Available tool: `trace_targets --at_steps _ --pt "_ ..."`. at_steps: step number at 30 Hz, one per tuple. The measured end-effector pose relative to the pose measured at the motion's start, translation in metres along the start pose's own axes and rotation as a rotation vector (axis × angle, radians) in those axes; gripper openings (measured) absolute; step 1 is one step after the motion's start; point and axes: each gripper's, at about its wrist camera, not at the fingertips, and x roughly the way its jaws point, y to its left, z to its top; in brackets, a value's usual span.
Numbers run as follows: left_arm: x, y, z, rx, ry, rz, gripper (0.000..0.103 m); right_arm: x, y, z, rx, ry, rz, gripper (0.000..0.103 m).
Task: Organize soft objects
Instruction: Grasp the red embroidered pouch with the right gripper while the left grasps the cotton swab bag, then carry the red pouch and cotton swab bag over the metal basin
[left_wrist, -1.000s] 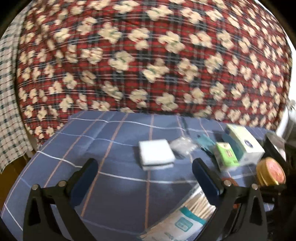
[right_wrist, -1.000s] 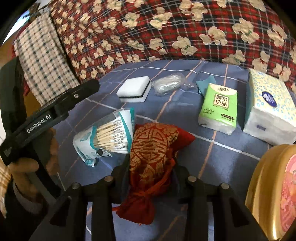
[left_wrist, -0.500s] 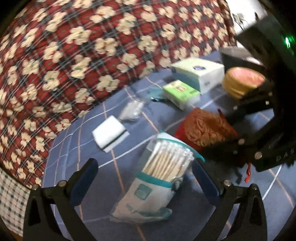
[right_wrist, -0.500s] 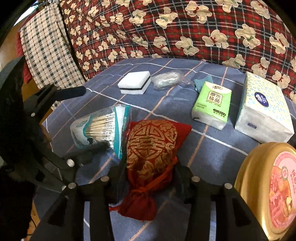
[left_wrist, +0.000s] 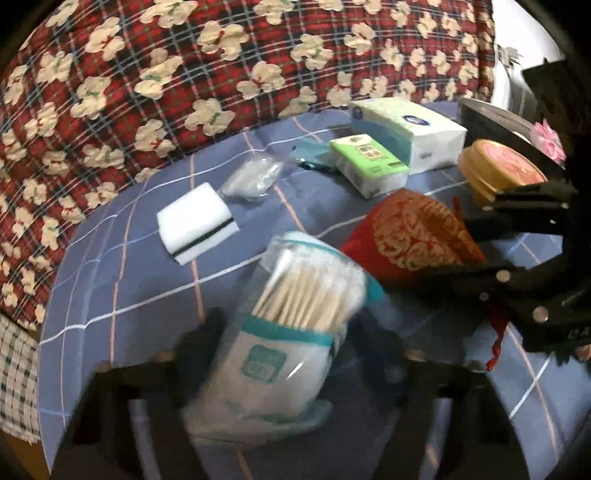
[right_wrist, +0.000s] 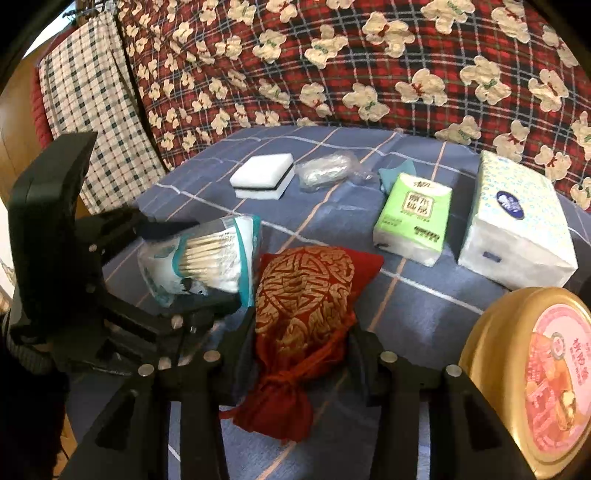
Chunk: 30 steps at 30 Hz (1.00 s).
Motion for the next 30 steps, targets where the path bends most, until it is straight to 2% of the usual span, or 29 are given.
trace_targets --at_steps 4,6,10,15,18,21,27,30 --pt "-0.001 0.001 0.001 -0.051 0.003 0.013 0.055 -0.01 0.002 0.002 -0.001 -0.052 0.002 0.044" --pt "-0.005 0.004 0.001 -0.097 -0.015 0.008 0.046 -0.016 0.005 0.003 -0.012 -0.086 -0.001 0.043" --pt "-0.022 0.011 0.003 -0.213 -0.121 -0.011 0.045 -0.032 0.005 0.005 -0.011 -0.164 -0.003 0.043" --pt "-0.042 0.004 0.005 -0.273 -0.272 -0.017 0.041 -0.057 0.0 0.003 -0.004 -0.276 -0.014 0.043" --pt "-0.051 -0.005 0.007 -0.278 -0.336 -0.001 0.041 -0.074 -0.003 0.001 -0.012 -0.349 -0.044 0.043" --pt "-0.054 -0.013 0.011 -0.269 -0.356 0.016 0.04 -0.086 -0.007 -0.002 -0.017 -0.395 -0.077 0.042" --pt "-0.07 -0.025 0.017 -0.285 -0.434 -0.023 0.038 -0.106 -0.02 -0.006 0.019 -0.471 -0.08 0.043" --pt "-0.077 -0.036 0.02 -0.273 -0.467 -0.008 0.038 -0.116 -0.025 -0.007 0.032 -0.509 -0.097 0.043"
